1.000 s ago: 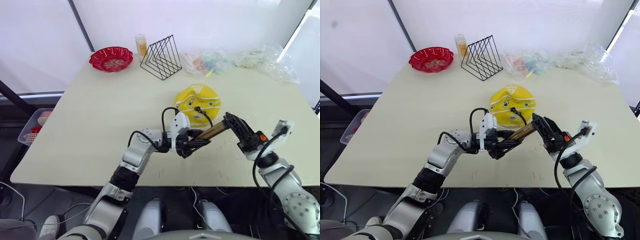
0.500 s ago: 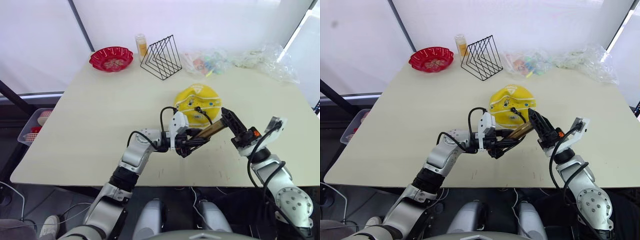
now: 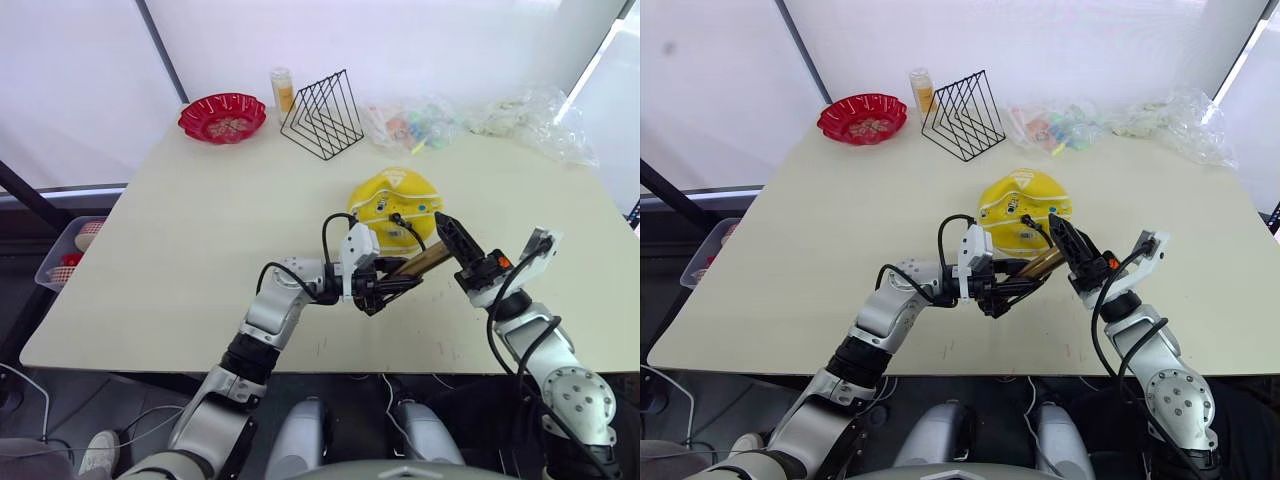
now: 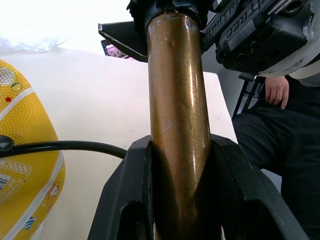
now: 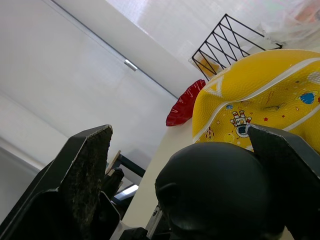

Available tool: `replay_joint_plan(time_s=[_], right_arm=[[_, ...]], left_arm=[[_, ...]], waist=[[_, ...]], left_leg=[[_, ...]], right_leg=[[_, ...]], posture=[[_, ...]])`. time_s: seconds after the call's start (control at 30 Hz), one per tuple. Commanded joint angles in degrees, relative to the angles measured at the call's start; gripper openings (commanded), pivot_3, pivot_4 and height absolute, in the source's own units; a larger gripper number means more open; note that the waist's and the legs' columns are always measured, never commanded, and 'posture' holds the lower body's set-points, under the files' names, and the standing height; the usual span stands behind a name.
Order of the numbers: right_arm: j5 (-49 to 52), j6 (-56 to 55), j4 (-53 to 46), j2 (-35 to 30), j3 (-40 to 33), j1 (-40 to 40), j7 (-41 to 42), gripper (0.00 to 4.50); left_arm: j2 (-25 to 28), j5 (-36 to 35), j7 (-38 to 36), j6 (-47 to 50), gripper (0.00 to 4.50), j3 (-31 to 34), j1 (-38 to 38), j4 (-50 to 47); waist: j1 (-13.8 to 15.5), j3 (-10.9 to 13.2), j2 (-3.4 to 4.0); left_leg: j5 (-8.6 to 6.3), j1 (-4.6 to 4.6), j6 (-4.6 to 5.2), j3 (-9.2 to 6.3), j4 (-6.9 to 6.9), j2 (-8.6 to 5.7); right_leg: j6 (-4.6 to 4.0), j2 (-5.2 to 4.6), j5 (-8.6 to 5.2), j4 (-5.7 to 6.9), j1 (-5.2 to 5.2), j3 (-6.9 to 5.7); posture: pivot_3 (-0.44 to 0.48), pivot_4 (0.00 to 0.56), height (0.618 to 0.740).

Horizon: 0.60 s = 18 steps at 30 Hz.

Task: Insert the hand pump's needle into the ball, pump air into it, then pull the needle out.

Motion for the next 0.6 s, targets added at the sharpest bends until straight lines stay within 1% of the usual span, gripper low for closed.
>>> replay_joint_plan(time_s=[0.03,0.27,0.3,0.33,0.37,0.43,0.47,0.6], right_arm=[[1.53,-0.53,-1.85,0.04,-0.50,-1.26,0.90,4.50],[2.31,-0.80,-2.25,0.02,-0.94,-1.28,1.28,4.50],[2.25,-0.77,-2.31,-0.04,-0.88,-1.28,1.37,3.98],[1.93,-0.65,-2.39,-0.25,-0.72,-1.23,1.59,3.78],[1.76,-0.58,-2.42,-0.32,-0.65,-1.18,1.67,3.37],[1.58,-0.53,-2.44,-0.33,-0.62,-1.07,1.73,2.39],[1.46,-0.55,-2.40,-0.31,-0.62,-1.06,1.71,2.06],[0.83,-0.56,-2.31,-0.58,-0.62,-1.14,1.83,2.06]], left_arm=[[-0.38,-0.13,-0.11,-1.16,1.06,-0.56,0.07,-0.98],[-0.40,0.47,0.15,-1.88,1.06,-0.66,0.01,0.32],[-0.44,0.53,0.17,-1.99,1.06,-0.69,-0.03,0.51],[-0.43,0.62,0.18,-2.14,1.06,-0.76,-0.02,0.65],[-0.43,0.65,0.17,-2.25,1.06,-0.79,-0.01,0.77],[-0.38,0.70,0.14,-2.45,1.06,-0.85,0.06,0.88],[-0.35,0.76,0.14,-2.52,1.06,-0.86,0.08,1.00],[-0.14,0.83,-0.10,-2.42,1.06,-0.91,0.15,1.48]], waist=[[0.00,0.00,0.00],[0.00,0.00,0.00],[0.01,0.00,0.00],[0.02,0.00,0.00],[0.02,0.00,0.00],[0.00,0.00,0.00],[0.00,0.00,0.00],[-0.01,0.00,0.00]], left_leg=[[0.00,0.00,0.00,0.00,0.00,0.00],[0.00,0.00,0.00,0.00,0.00,0.01],[0.00,0.00,0.00,0.00,0.00,0.01],[0.00,0.00,0.00,0.00,0.00,0.01],[0.00,0.00,0.00,0.00,0.00,0.01],[0.00,0.00,0.00,0.00,0.00,0.01],[0.00,0.00,0.00,0.00,0.00,0.01],[0.00,0.00,0.00,0.00,-0.01,0.01]], right_leg=[[0.00,0.00,0.00,0.00,0.00,0.00],[0.00,0.00,0.00,0.00,0.00,0.00],[0.00,0.00,0.00,0.00,0.00,0.00],[0.00,0.00,0.00,0.00,0.00,0.00],[0.00,0.00,0.00,0.00,0.00,0.00],[0.00,0.00,0.00,0.00,0.00,0.00],[0.00,0.00,0.00,0.00,0.00,0.00],[0.00,0.01,0.00,0.00,-0.01,0.00]], posture=[[0.000,0.150,0.737],[0.000,0.150,0.737],[0.000,0.150,0.737],[0.000,0.150,0.737],[0.000,0.150,0.737],[0.000,0.150,0.737],[0.000,0.150,0.737],[0.000,0.150,0.737]])
